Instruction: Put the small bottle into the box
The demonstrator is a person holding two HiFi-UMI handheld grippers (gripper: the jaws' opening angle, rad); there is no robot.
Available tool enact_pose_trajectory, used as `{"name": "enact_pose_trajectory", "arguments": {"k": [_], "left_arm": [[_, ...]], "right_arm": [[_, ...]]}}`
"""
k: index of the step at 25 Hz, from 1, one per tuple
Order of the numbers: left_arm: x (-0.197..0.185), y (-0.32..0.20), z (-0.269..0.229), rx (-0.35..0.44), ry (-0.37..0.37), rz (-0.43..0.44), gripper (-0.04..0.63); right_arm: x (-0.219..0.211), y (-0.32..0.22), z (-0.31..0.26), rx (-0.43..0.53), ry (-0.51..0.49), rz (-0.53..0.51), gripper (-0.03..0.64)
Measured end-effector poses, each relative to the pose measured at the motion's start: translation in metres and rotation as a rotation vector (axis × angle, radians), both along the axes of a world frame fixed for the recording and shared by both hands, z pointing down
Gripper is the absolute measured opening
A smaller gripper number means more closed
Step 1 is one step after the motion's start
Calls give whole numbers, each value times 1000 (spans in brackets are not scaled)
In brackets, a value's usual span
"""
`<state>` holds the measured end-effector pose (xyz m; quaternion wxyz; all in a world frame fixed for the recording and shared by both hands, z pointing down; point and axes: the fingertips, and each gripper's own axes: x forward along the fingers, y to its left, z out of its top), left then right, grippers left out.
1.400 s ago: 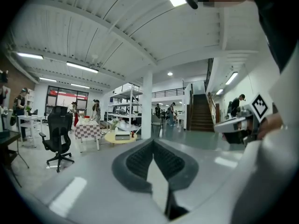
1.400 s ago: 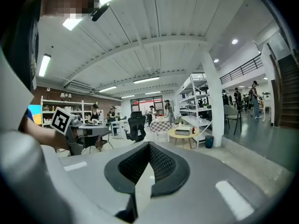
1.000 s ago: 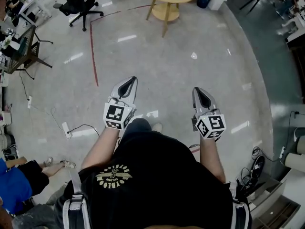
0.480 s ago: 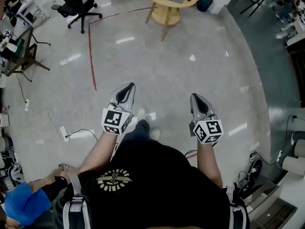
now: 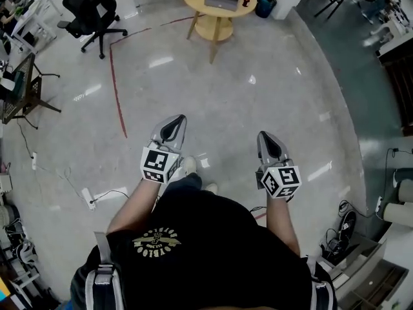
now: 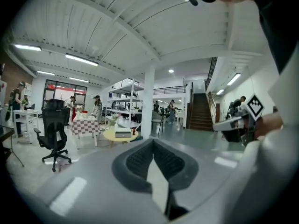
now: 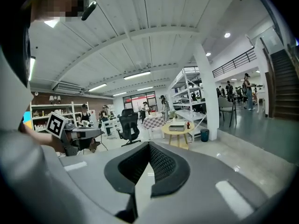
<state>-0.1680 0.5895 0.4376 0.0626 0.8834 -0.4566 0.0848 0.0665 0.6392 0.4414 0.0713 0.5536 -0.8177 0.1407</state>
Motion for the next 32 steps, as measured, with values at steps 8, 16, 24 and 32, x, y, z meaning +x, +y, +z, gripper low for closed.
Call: {"name": "enact_pose_trajectory", "arguments": {"k": [8,16,24,32], "left_arm": [[1,-75,-56,119,82,81,0],[-15,-108,-31,51,92,94,0],[-16,-141,-4,2,62,83,0],[-20,-152,-8,3,50,68,0]], "right_arm": [[-18,-51,-45,104,28,51,8],[-47,-80,-61,200,64,62,8],[-58,-120,-36,169,47,11,8],[-64,-136,-22,132,49,-8,8]]}}
